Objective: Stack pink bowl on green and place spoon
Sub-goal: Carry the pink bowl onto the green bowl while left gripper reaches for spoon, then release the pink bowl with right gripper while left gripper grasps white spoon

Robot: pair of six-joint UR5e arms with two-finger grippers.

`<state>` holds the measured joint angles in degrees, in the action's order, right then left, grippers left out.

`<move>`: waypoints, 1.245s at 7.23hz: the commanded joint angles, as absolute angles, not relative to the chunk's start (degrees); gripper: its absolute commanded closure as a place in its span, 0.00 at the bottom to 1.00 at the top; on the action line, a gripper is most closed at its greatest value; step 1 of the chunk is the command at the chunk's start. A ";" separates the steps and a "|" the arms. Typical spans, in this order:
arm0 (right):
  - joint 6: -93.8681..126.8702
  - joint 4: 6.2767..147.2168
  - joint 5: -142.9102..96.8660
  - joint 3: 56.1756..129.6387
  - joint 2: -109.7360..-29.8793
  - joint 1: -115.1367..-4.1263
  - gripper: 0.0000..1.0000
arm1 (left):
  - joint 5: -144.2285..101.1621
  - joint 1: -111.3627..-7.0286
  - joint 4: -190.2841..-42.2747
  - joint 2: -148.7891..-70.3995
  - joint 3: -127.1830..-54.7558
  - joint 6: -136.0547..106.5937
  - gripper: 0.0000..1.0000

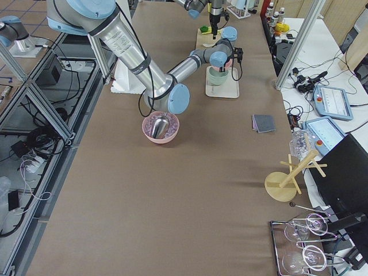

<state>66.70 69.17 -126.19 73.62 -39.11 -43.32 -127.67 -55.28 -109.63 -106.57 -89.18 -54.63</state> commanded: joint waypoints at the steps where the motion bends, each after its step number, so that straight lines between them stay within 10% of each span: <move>1: 66.27 68.73 -126.91 73.91 -39.20 -45.25 0.00 | -126.31 -52.75 -111.08 -110.12 -85.01 -56.68 0.02; 2: 65.92 68.73 -129.96 74.18 -39.81 -47.61 0.00 | -124.47 -52.04 -114.05 -110.30 -82.99 -56.78 0.03; 4: 64.87 68.55 -134.38 78.11 -44.01 -50.70 0.00 | -124.45 -51.59 -114.61 -110.30 -82.97 -56.95 0.92; 9: 56.98 68.73 -142.18 81.47 -51.22 -57.89 0.00 | -125.06 -51.50 -114.09 -115.02 -84.72 -63.84 1.00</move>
